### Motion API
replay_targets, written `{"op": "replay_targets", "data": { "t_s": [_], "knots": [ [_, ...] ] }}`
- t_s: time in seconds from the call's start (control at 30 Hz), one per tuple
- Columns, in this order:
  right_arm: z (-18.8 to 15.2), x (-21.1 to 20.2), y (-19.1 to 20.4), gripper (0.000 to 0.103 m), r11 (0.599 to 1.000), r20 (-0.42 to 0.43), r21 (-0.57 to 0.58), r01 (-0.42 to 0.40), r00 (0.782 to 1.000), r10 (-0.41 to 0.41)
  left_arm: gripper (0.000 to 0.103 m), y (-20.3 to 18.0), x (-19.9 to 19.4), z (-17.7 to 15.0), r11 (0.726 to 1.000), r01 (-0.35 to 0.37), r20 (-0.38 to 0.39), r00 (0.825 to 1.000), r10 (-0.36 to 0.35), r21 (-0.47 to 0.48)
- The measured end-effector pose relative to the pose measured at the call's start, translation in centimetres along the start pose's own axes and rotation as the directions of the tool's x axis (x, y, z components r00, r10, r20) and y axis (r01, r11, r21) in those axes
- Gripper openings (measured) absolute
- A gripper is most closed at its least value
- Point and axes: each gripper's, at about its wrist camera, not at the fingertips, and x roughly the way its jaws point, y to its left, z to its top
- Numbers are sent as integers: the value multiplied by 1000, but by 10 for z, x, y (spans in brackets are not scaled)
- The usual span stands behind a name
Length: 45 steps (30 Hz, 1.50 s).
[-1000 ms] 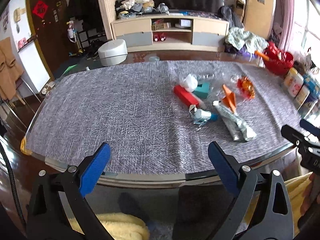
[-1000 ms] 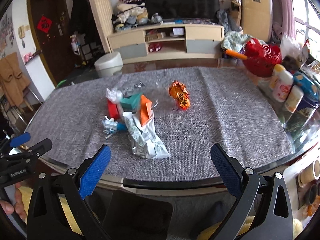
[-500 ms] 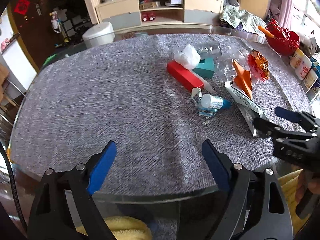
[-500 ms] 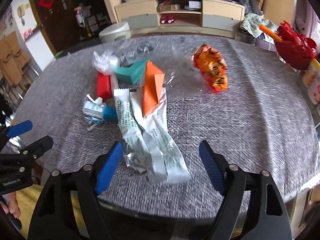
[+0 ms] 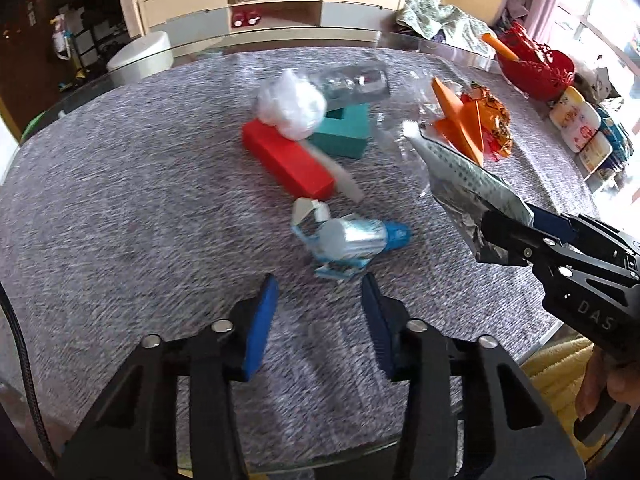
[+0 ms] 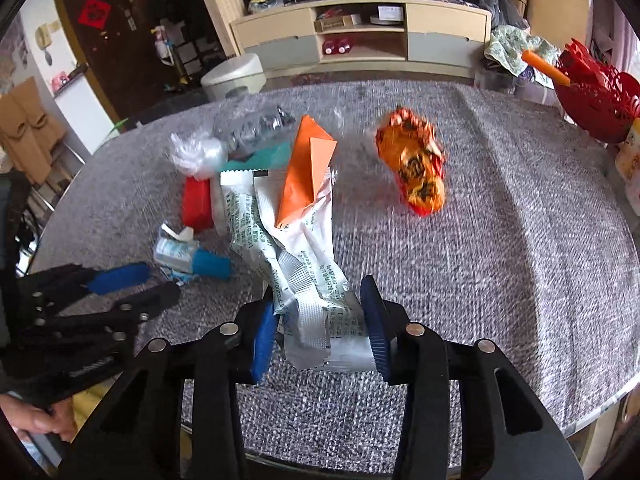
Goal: Collect trash
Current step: 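Grasp the silver-white wrapper with the right tool while the left tool grasps the blue-capped tube, then lower both tools to the bin under the table and open them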
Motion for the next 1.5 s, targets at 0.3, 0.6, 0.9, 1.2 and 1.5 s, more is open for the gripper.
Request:
{"op": "replay_targets", "data": {
  "t_s": [0.3,0.6,0.9,1.2,1.5],
  "knots": [
    [5,3,-16,41,986,-53,101,-133,989,138,15,-8,4,8,999,42,15,999,-42,1],
    [4,-16,-18,41,992,-31,96,-88,995,91,12,-16,-35,12,999,25,114,993,-28,25],
    [4,-51,-9,41,992,24,77,-96,995,94,5,-18,-79,10,999,18,188,982,-24,35],
    [2,-106,6,41,996,111,42,-77,991,72,5,-31,-142,-7,999,6,279,960,-16,35],
    [-55,-152,11,41,1000,136,22,-11,991,8,5,-46,-188,-65,1000,5,301,953,-12,25]
  ]
}}
